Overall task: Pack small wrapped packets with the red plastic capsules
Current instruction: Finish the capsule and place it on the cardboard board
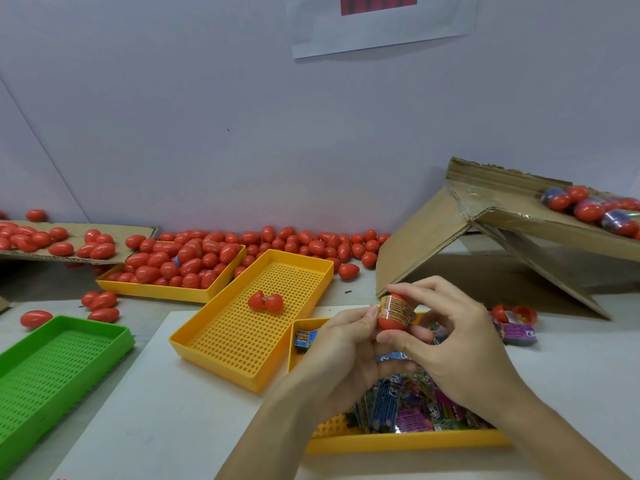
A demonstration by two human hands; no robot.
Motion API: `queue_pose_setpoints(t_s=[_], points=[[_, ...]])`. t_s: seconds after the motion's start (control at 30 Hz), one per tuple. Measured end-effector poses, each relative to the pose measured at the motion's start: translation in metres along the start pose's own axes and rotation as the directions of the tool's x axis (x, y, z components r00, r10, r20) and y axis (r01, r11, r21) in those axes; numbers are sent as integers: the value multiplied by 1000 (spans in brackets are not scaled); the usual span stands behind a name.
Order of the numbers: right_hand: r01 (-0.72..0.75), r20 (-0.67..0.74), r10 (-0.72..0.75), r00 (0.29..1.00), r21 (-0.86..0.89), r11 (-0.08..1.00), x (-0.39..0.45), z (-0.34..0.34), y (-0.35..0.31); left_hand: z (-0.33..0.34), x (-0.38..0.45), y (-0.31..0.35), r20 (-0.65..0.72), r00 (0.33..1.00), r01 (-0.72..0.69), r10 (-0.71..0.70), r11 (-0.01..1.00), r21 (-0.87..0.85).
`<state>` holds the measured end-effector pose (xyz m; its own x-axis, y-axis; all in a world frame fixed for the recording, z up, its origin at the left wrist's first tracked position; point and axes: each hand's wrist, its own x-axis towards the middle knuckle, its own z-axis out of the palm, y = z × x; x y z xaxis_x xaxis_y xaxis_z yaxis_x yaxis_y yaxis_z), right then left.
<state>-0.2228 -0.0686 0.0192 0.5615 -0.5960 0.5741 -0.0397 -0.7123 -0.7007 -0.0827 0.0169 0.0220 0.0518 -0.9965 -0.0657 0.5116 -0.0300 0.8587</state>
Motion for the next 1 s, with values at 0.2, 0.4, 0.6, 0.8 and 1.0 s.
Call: queue_pose_setpoints(t_s=[0.2, 0.4, 0.6, 0.8, 1.0], points=[[-5, -6, 5, 1000, -31, 1000, 0, 1, 1, -2, 2, -1, -51, 998, -41, 42, 999, 11], [-49, 24, 51, 998, -68, 996, 0, 2, 10, -5, 6, -3, -215, 961, -157, 173, 984, 86], [-163, 58, 161, 985, 45, 986, 0, 2, 16, -3, 3, -2, -216, 945, -212, 244, 964, 162], [-79, 76, 87, 993, -97, 992, -2, 4, 11, -6, 7, -9, -222, 946, -168, 237, 942, 291], [-75, 53, 79, 996, -62, 995, -2, 3, 9, -8, 8, -9, -332, 897, -129, 291, 891, 435]])
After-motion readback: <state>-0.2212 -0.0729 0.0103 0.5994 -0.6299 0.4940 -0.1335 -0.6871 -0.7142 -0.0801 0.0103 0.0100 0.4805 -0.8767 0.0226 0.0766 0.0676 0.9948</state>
